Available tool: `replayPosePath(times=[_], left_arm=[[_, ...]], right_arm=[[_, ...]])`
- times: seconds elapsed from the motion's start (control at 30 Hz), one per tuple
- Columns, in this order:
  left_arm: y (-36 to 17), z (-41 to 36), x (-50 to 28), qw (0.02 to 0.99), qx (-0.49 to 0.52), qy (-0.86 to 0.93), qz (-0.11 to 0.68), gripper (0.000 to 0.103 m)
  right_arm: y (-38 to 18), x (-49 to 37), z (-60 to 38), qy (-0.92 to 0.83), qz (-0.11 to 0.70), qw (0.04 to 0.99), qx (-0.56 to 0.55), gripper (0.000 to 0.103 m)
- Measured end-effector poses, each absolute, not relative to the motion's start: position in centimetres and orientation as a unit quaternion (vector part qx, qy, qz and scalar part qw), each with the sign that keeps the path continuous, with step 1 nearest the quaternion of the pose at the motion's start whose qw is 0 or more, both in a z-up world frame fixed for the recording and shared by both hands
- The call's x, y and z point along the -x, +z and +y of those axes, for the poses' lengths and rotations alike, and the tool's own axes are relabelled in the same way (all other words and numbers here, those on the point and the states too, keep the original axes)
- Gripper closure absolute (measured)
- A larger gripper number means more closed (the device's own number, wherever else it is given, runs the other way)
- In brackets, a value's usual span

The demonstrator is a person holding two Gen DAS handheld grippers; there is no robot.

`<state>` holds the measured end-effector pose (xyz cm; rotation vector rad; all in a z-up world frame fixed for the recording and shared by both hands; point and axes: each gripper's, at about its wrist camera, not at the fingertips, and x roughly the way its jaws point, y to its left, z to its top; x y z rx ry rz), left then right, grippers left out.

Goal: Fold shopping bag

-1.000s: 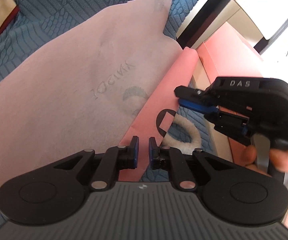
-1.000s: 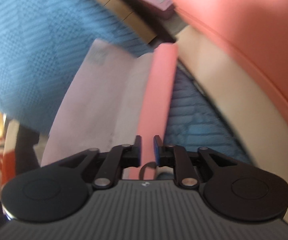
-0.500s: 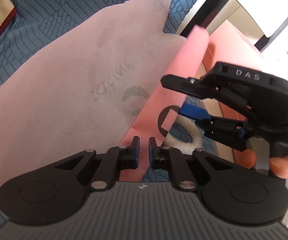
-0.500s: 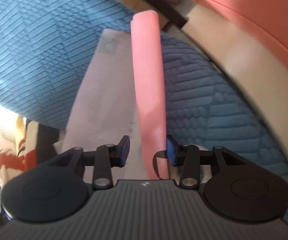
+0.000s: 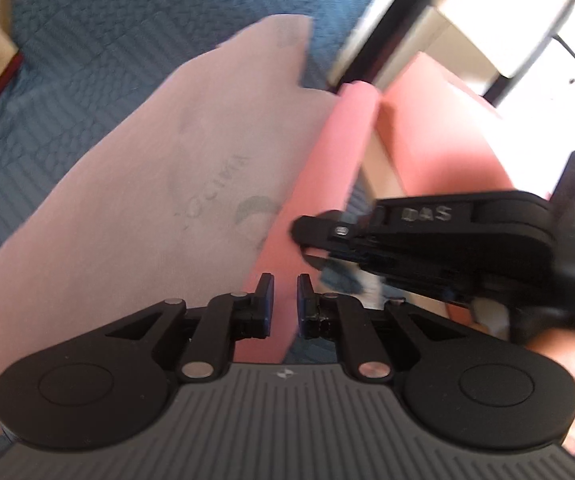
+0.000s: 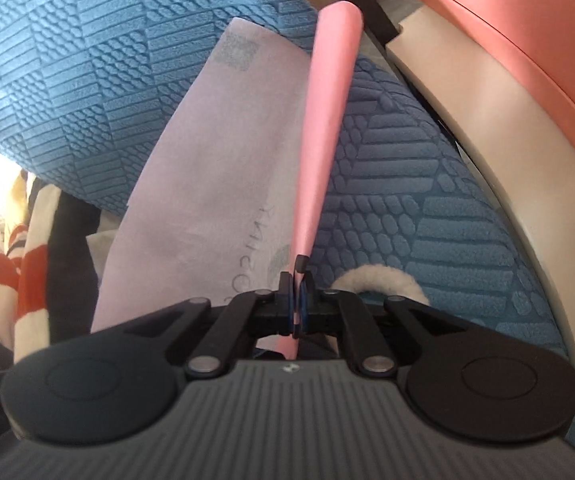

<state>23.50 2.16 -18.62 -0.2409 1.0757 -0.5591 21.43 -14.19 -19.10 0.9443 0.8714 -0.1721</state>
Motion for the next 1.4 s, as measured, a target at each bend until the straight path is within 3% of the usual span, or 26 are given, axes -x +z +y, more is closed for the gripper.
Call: replayPosePath(times=[0.03,0.13,0.27,0.4,0.47,0.6,1.03,1.4], left_arm=[[-18.4,2.0,-23.3,0.816,0.109,-0.268,0.501,0.088],[-18.0,1.7,-23.1,0.818,0.088,-0.288,0.491,0.060],[-18.1,-0.8,-22.2,0.824,-0.013,-0.296,0.483,0.057],[-18.4,-1.5,-21.2,0.826,-0.088,-0.285,0.478,0.061],[-18.2,-1.4,-21.1,0.829,-0.102,-0.279,0.473,0.078],[-17.4,0.2,-21.6,0.834,-0.069,-0.277,0.473,0.086],[-19.4,7.8,-25.0,0.776,0.220,-0.243,0.539,0.089],[-20.7,9.0,-25.6,0.779,0.228,-0.193,0.551,0.092]], right_arm=[[-19.1,-21.4,-14.2,-0.081,0.407,0.797,-0.439,0.096],[-19.1,-21.5,-14.5,-0.084,0.406,0.797,-0.439,0.096],[-19.3,-21.1,-14.6,-0.088,0.408,0.794,-0.441,0.096],[-19.3,-20.9,-15.0,-0.090,0.409,0.796,-0.438,0.096],[-19.1,-21.1,-15.2,-0.094,0.409,0.799,-0.431,0.096],[-18.9,-21.2,-15.0,-0.095,0.409,0.806,-0.416,0.096],[-17.8,-21.3,-14.6,-0.107,0.398,0.829,-0.378,0.086],[-16.5,-22.2,-13.4,-0.078,0.380,0.854,-0.346,0.085]])
